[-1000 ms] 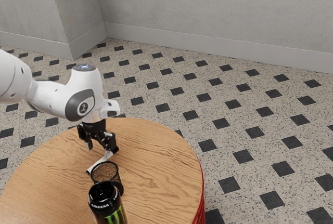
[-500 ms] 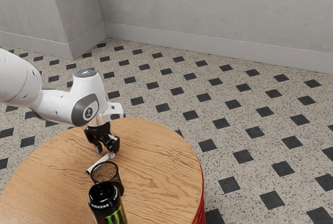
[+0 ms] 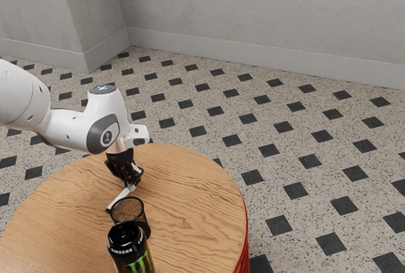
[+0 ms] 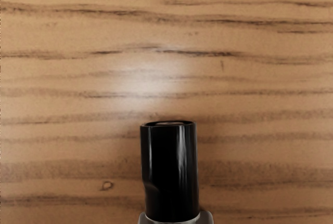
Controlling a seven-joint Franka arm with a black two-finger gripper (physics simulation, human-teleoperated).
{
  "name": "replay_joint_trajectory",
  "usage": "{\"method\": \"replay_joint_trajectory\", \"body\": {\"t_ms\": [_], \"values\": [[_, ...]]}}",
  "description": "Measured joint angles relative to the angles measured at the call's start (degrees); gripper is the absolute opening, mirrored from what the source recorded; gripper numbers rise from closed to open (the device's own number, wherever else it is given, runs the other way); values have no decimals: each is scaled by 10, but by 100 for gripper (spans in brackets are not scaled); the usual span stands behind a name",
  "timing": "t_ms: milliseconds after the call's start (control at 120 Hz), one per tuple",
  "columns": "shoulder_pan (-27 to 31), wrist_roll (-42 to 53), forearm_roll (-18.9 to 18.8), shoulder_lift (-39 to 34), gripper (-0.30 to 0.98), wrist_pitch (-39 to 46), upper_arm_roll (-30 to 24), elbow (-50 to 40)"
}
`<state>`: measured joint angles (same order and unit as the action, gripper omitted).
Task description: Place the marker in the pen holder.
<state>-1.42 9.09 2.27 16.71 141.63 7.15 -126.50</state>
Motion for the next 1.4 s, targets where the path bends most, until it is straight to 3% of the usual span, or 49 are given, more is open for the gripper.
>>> {"method": "replay_joint_trajectory", "body": {"t_ms": [208, 342, 525, 608, 658, 725, 825, 1400], "values": [[-2, -7, -6, -42, -10, -13, 0, 13], [-20, -10, -7, -149, -10, -61, -1, 9], [-58, -12, -2, -318, -10, -114, 0, -85], [-101, -12, 3, -392, -10, -116, 3, -139], [-155, -10, 6, -421, -10, -97, 42, -178], [-221, -1, 7, -436, -10, -59, 109, -214], [-251, 14, 9, -448, -10, -12, 133, -236], [-237, 113, 7, -487, -10, 110, 160, -324]]}}
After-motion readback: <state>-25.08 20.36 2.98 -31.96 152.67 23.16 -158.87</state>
